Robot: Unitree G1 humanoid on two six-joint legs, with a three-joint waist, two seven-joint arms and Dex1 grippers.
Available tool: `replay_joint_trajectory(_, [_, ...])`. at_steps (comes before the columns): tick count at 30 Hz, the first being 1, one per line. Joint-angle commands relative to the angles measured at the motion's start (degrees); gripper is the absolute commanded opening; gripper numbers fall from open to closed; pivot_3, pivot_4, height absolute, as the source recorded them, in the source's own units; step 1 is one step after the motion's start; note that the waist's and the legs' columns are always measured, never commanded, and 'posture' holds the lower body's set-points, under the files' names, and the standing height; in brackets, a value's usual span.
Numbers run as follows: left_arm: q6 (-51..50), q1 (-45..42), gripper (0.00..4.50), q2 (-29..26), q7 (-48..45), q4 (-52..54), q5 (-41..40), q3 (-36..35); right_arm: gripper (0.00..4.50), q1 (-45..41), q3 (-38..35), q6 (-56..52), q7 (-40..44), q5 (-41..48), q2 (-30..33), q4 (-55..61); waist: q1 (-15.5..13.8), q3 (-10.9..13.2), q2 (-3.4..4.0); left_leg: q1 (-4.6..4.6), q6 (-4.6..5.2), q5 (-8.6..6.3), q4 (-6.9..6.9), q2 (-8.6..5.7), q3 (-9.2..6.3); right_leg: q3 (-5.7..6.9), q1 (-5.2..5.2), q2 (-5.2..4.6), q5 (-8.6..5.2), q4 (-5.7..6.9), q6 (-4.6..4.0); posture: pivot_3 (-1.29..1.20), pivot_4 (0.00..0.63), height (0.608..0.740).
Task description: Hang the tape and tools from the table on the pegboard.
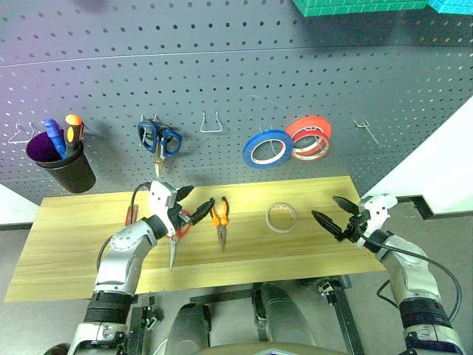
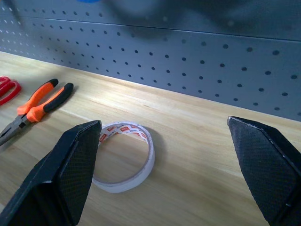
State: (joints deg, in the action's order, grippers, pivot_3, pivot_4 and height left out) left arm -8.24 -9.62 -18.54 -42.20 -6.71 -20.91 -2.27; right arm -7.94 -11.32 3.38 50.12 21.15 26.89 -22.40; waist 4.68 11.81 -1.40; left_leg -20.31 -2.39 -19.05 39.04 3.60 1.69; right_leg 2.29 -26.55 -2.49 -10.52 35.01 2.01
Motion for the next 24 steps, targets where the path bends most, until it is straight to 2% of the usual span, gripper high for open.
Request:
replay_joint_trajectory(1, [2.0, 0.8, 4.4, -0.4, -1.3, 0.8, -0.1, -0.4, 4.5, -1.1, -1.4, -1.7, -1.6, 2.4, -1.5, 3.1, 0.1, 0.0, -0.01, -0.01, 0.0, 0.0, 0.0, 0.0, 0.0, 0.0, 0.01, 0.0, 0.0, 0.01, 0.0, -0.16, 0.17, 0.733])
replay_joint_trajectory(12, [-0.5, 2.5, 4.4, -3.5, -3.3, 4.7, -3.1, -2.9, 4.5, -1.6, 4.2, -1.7, -3.0, -1.5, -4.2, 6.8, -0.7, -0.1, -0.02, -0.03, 0.0, 0.0, 0.02, 0.01, 0.01, 0.0, -0.01, 0.0, 0.02, 0.06, 0.02, -0.09, 0.124, 0.733])
replay_joint_trajectory(20, [-4.1, 7.2, 4.4, -8.9, -8.3, 10.9, -6.0, -3.6, 4.5, -1.5, 6.3, -9.3, -3.3, 0.6, -4.9, 13.9, -0.9, -0.1, -0.03, -0.02, 0.0, 0.0, 0.03, 0.01, 0.03, 0.0, -0.03, -0.03, 0.02, 0.08, 0.02, -0.04, 0.135, 0.733])
replay_joint_trajectory(24, [-8.0, 5.8, 4.4, -12.7, -11.0, 13.9, -7.8, -3.9, 4.5, -1.5, 6.9, -11.9, -3.5, 0.9, -4.9, 15.5, -1.6, -0.1, -0.04, -0.01, 0.0, 0.0, 0.04, 0.0, 0.02, 0.0, -0.02, -0.03, 0.02, 0.1, 0.0, -0.02, 0.139, 0.733])
